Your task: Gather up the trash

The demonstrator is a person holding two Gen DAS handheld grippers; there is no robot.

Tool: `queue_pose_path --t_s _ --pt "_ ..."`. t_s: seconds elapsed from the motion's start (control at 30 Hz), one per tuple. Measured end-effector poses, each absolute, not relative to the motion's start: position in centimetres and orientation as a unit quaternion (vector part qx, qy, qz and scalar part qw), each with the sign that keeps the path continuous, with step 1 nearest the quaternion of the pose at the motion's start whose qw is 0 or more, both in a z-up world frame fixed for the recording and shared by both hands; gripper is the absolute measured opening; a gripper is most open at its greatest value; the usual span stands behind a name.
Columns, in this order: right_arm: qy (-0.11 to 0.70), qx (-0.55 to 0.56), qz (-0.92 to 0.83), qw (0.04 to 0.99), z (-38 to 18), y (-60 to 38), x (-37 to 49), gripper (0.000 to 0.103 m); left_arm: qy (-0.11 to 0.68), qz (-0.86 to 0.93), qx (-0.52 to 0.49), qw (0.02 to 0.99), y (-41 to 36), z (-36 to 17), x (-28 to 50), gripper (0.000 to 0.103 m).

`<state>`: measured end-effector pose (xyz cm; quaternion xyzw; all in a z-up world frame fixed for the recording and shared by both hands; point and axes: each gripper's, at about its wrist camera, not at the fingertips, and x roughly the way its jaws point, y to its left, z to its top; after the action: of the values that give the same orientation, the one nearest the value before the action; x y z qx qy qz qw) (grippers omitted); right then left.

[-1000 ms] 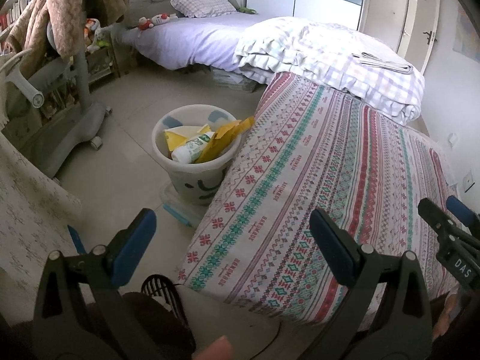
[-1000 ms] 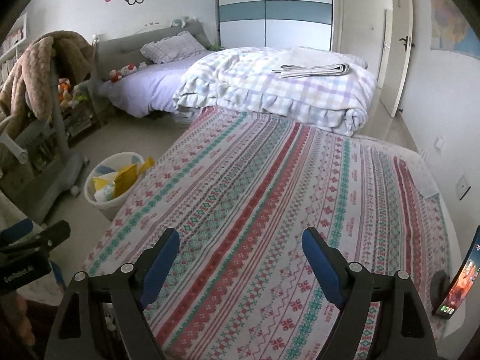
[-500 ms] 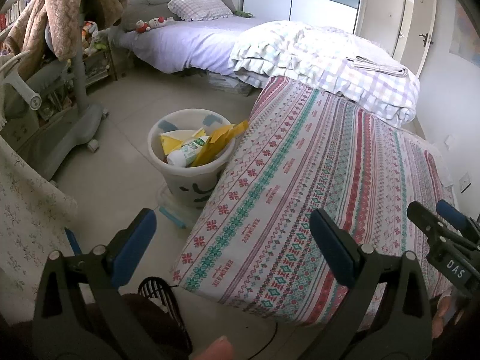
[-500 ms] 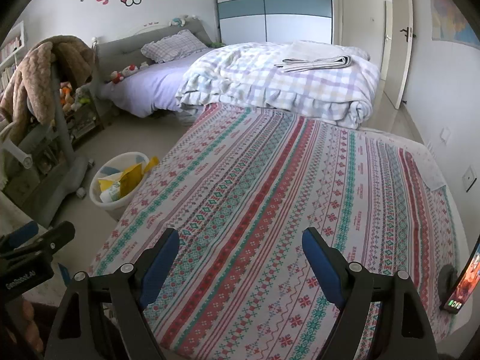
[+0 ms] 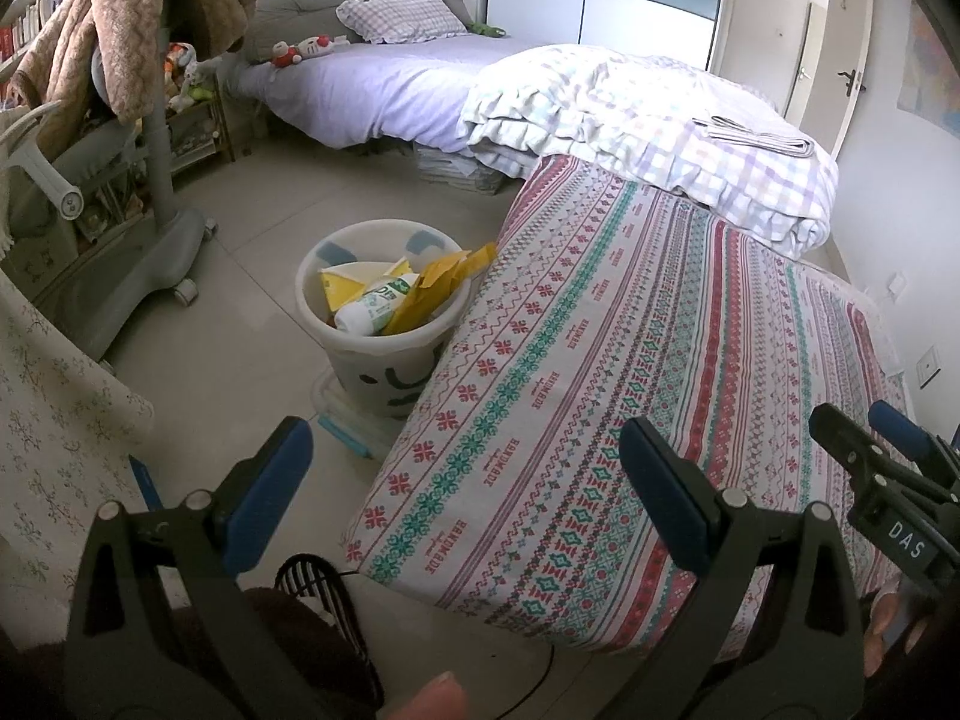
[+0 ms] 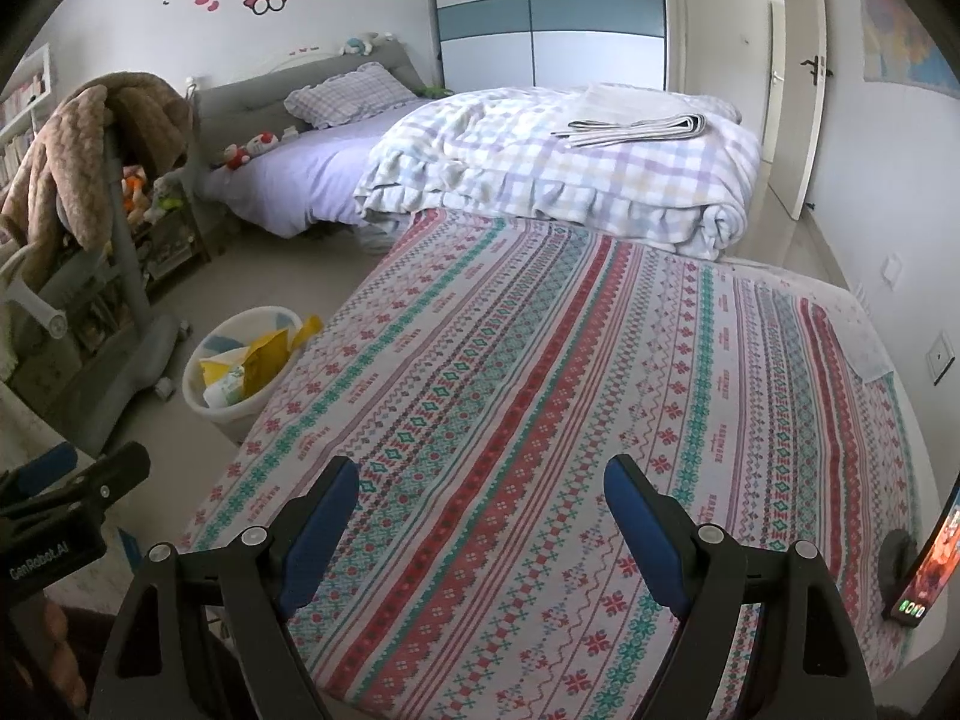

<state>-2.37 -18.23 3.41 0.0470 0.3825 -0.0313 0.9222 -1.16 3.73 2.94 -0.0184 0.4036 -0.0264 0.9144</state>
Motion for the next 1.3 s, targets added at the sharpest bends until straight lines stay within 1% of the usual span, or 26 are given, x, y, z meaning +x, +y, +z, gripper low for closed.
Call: queue_pose_path --t_s 1.3 --pt "0.375 0.05 -0.036 0.925 3.6 -17.79 -2.81 0.085 0.404 -0.024 -0.016 0.914 3.64 3.01 -1.11 0.101"
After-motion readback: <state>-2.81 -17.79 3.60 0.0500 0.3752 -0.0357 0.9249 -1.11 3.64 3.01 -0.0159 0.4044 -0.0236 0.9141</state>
